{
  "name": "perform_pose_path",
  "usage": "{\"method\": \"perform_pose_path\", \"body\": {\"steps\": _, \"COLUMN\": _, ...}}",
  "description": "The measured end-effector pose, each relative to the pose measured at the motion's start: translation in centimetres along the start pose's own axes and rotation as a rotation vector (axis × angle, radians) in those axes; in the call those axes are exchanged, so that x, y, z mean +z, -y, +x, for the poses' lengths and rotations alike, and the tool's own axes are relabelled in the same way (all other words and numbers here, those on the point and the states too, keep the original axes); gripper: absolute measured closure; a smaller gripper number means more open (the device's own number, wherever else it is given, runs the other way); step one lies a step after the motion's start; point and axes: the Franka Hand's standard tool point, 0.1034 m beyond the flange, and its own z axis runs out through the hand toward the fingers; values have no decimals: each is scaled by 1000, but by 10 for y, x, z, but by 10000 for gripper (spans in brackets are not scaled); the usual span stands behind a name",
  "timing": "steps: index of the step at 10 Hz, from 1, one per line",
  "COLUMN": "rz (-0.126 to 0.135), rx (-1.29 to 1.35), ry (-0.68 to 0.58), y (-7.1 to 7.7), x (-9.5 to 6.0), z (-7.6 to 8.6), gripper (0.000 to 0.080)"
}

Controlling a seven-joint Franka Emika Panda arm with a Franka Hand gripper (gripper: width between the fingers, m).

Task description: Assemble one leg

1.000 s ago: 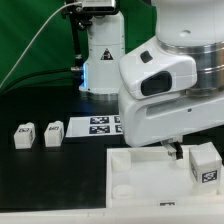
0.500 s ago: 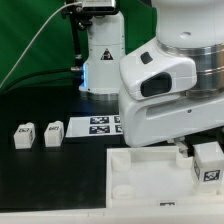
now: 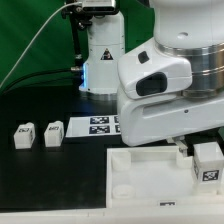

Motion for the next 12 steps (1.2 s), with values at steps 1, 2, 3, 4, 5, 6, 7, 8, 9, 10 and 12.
{"method": "perform_pose_path", "body": {"steps": 1, "rz": 0, "rx": 142, "ry": -55, "y": 0, "x": 1, "z": -4, "gripper": 505}}
{"method": "perform_pose_path", "body": {"steps": 2, "rz": 5, "rx": 258, "ry": -96, "y": 0, "x": 3, "z": -9, "gripper": 505}}
{"method": "perform_pose_path", "body": {"steps": 3, "rz": 22, "rx": 373, "ry": -125, "y": 1, "x": 3, "z": -10, "gripper": 505}}
{"method": "perform_pose_path", "body": {"steps": 4, "rz": 42, "rx": 509, "ry": -148, "y": 1, "x": 4, "z": -10, "gripper": 505}}
{"method": "perform_pose_path", "body": {"steps": 5, "rz": 53, "rx": 612, "ry": -162, "y": 2, "x": 4, "z": -10, "gripper": 505}}
{"method": "perform_pose_path", "body": {"steps": 6, "rz": 67, "rx": 720, "ry": -169, "y": 3, "x": 4, "z": -10, "gripper": 505}}
{"method": "perform_pose_path", "body": {"steps": 7, "rz": 77, "rx": 794, "ry": -172, "y": 5, "x": 3, "z": -9, "gripper": 505}}
{"method": "perform_pose_path", "body": {"steps": 8, "rz": 109, "rx": 940, "ry": -176, "y": 10, "x": 5, "z": -7, "gripper": 506}}
{"method": "perform_pose_path", "body": {"steps": 9, "rz": 130, "rx": 1047, "ry": -172, "y": 16, "x": 8, "z": -7, "gripper": 506}}
{"method": "perform_pose_path", "body": {"steps": 10, "rz": 139, "rx": 1125, "ry": -169, "y": 22, "x": 12, "z": -8, "gripper": 506}}
{"method": "perform_pose_path", "body": {"steps": 12, "rz": 190, "rx": 1318, "ry": -159, "y": 29, "x": 13, "z": -6, "gripper": 506}}
